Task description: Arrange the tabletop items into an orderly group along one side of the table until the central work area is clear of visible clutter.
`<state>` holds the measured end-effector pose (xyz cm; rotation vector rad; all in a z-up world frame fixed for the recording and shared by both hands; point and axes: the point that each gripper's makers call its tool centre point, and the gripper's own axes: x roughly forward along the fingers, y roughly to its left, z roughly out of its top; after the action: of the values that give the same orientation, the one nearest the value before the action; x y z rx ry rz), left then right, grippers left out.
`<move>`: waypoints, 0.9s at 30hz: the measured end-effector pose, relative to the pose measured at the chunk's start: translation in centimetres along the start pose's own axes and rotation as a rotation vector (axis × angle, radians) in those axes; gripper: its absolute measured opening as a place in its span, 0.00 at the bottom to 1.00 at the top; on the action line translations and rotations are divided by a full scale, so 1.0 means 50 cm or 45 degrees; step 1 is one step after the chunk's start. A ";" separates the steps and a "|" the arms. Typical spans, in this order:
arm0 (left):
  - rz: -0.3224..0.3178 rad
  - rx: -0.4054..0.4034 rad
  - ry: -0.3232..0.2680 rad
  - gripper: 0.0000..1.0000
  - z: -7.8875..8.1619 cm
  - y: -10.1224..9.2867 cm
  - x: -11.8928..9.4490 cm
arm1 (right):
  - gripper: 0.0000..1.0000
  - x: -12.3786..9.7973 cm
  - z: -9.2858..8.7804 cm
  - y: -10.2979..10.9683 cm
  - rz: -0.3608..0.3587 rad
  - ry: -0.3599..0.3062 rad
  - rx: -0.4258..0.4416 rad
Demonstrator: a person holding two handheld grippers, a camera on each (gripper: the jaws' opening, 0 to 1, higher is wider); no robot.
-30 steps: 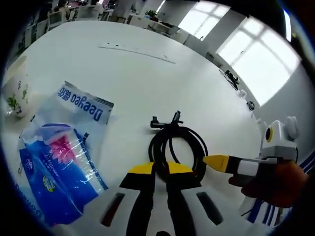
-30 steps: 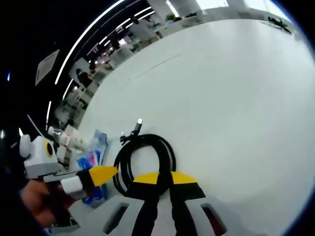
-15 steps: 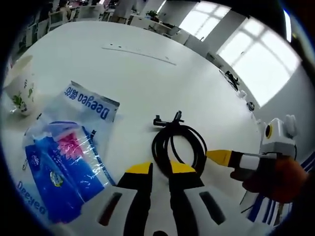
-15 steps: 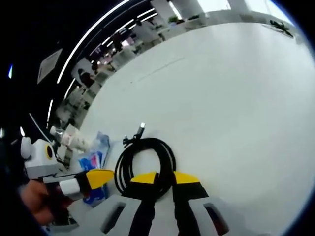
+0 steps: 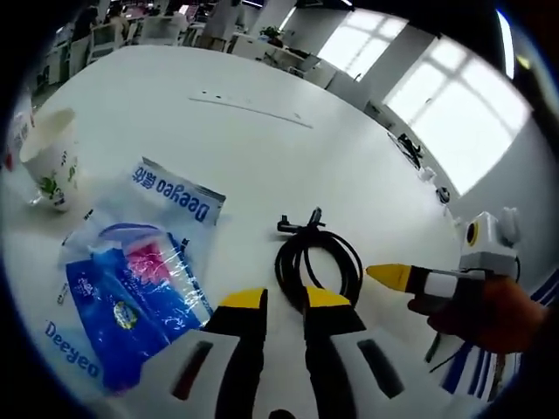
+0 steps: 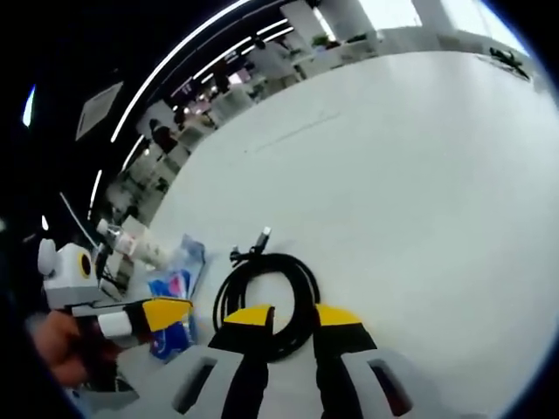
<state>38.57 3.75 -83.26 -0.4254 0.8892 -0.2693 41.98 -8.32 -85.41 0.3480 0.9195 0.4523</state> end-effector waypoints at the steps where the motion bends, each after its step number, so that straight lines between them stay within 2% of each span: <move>1: 0.000 -0.007 -0.011 0.16 0.004 0.004 -0.006 | 0.18 0.002 0.001 0.001 0.007 -0.001 -0.005; 6: 0.021 -0.061 -0.051 0.21 0.010 0.024 -0.043 | 0.25 0.011 0.011 0.019 0.052 0.004 -0.067; 8: 0.035 -0.103 -0.066 0.24 0.006 0.034 -0.058 | 0.30 0.007 0.011 0.042 0.081 0.015 -0.101; 14: 0.084 -0.164 -0.101 0.32 -0.006 0.066 -0.109 | 0.37 0.012 0.018 0.077 0.151 0.035 -0.202; 16: 0.090 -0.188 -0.120 0.32 -0.006 0.075 -0.120 | 0.39 0.027 0.023 0.083 0.168 0.049 -0.240; 21: 0.124 -0.235 -0.142 0.36 -0.015 0.095 -0.158 | 0.42 0.050 0.030 0.101 0.202 0.072 -0.293; 27: 0.158 -0.289 -0.161 0.36 -0.028 0.118 -0.180 | 0.42 0.074 0.040 0.134 0.240 0.098 -0.365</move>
<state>32.31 12.18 -80.57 -0.5888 0.8211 -0.0262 44.09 -0.91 -83.63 0.1564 0.8857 0.7659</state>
